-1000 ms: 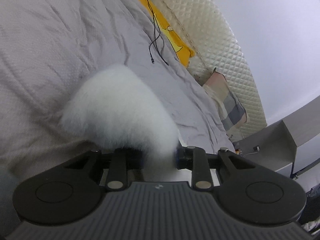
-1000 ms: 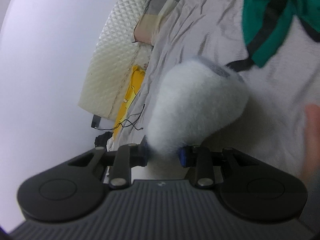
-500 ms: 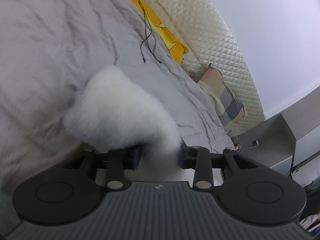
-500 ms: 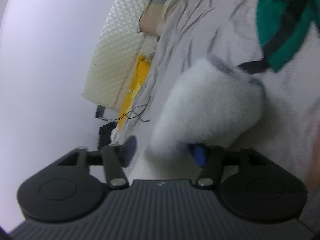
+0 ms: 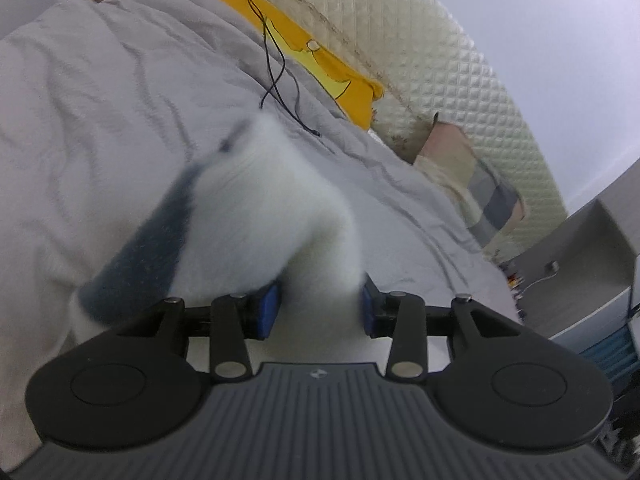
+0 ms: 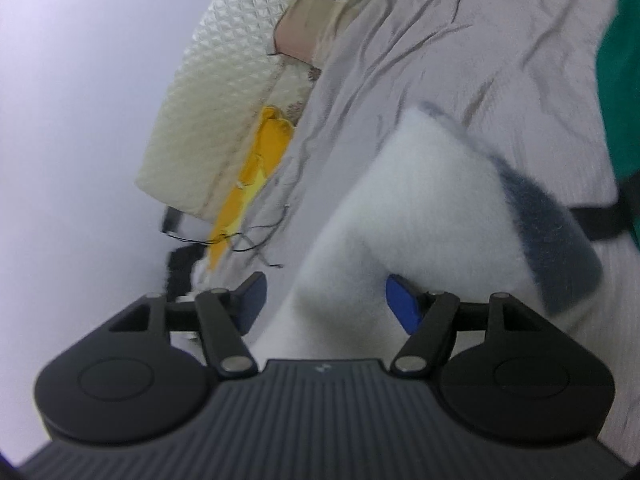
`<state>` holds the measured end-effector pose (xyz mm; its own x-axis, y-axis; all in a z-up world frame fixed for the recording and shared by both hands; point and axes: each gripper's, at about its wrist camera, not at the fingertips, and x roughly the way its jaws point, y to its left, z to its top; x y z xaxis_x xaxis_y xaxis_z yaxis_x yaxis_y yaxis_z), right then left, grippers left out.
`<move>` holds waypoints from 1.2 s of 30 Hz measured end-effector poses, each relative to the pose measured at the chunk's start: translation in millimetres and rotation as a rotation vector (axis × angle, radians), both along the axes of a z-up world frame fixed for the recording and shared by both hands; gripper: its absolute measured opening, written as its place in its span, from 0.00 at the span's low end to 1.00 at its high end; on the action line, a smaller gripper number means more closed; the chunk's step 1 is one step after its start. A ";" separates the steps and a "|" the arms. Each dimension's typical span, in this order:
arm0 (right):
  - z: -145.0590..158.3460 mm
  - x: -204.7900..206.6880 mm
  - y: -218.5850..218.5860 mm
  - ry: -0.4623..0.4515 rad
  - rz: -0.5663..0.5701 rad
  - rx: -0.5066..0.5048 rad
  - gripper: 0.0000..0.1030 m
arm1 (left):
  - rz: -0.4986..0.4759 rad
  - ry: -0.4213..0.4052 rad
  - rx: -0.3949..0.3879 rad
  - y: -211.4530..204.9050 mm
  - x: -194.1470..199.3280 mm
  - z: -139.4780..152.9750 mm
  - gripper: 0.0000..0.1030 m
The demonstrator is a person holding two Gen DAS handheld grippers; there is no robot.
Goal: Fold large clothes
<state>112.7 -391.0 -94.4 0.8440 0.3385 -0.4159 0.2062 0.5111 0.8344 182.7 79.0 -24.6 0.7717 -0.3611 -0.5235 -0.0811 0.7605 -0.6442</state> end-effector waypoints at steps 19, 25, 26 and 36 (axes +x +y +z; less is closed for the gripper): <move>-74.8 103.5 34.6 -0.015 0.143 -0.486 0.64 | -0.051 -0.021 0.105 -11.8 125.4 -104.2 0.46; -73.0 101.6 38.2 -0.034 0.140 -0.508 0.64 | -0.077 -0.055 0.190 -20.6 126.3 -99.4 0.47; -72.2 100.4 39.3 -0.039 0.138 -0.513 0.64 | -0.084 -0.059 0.199 -21.7 124.8 -97.4 0.48; -50.7 73.4 56.3 -0.084 0.134 -0.597 0.65 | -0.170 -0.167 0.381 -60.0 78.9 -61.6 0.53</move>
<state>186.1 -334.8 -145.2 0.8486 0.1733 -0.4999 0.0535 0.9119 0.4070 261.6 19.0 -86.2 0.8033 -0.2956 -0.5170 0.1464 0.9395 -0.3097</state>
